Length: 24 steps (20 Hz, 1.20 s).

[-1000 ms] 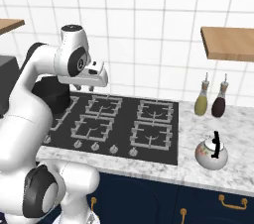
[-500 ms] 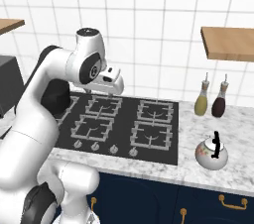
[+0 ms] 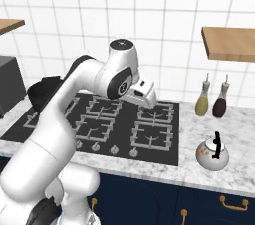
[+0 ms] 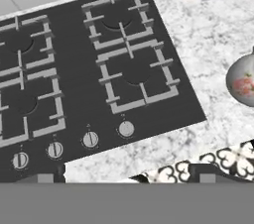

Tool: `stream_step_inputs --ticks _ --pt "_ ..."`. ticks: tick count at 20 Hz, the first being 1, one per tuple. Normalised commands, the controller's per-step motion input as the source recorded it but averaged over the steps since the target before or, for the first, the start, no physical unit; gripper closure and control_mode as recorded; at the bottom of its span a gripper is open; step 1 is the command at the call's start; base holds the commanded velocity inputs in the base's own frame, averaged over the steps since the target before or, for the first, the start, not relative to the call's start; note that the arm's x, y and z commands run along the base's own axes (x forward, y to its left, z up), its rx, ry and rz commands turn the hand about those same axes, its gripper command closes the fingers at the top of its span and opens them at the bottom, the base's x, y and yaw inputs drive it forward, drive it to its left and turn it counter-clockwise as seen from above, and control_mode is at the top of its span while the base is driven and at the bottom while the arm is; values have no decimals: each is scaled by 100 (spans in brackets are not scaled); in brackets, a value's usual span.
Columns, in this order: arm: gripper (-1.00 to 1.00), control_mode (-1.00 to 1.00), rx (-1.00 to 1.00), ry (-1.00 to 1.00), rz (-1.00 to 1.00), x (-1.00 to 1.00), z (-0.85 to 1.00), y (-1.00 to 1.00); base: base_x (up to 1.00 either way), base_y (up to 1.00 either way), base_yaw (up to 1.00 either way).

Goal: Pick the kettle from the counter and place it on a stove burner. Then turn the burner on.

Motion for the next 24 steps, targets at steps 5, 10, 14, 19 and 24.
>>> stream_step_inputs --ticks 5,10,14,19,24 --pt "-100 -100 -1 5 -14 0 -41 -100 0 0 0" --pt "-100 -100 0 8 -13 0 -51 -100 0 0 0" --pt "-100 -100 0 12 -12 13 -28 -100 0 0 0" --pt "-100 -100 4 17 -8 24 -5 -100 0 0 0" --pt "-100 -100 13 13 -3 25 0 -100 0 0 0"
